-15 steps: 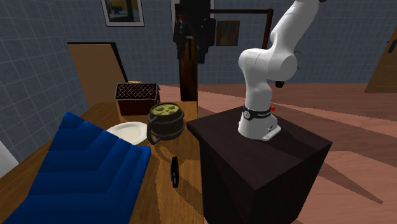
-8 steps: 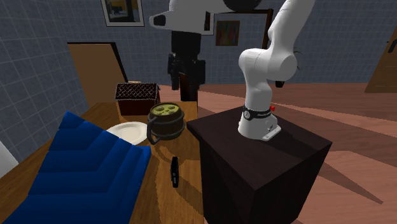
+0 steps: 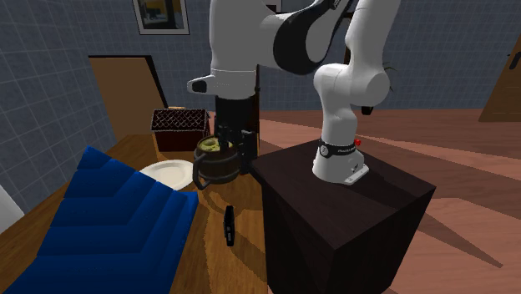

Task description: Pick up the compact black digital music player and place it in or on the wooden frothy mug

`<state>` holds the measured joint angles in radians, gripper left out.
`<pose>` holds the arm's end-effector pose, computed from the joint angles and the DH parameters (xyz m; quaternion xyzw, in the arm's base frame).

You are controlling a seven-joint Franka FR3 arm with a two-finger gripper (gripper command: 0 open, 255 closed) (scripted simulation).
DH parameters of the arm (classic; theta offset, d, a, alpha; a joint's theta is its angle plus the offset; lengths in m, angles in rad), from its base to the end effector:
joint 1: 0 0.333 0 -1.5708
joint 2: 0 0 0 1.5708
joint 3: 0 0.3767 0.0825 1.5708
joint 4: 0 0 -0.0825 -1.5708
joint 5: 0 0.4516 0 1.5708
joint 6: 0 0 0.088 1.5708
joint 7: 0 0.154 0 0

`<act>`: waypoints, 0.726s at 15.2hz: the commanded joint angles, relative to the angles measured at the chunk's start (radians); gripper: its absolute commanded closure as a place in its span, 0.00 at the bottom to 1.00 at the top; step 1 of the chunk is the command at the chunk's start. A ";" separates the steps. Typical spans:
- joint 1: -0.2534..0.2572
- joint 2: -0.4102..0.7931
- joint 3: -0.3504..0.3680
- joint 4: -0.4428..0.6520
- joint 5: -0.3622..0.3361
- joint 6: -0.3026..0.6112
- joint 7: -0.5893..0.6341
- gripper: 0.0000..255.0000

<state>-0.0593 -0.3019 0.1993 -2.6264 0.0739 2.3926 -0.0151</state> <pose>0.4466 0.0611 0.3180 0.9983 0.0478 0.0321 0.0016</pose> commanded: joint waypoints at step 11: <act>-0.029 0.433 0.012 0.049 -0.180 0.320 0.165 0.00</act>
<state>-0.0908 0.1106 0.2141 -2.5818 -0.0945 2.6973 0.1388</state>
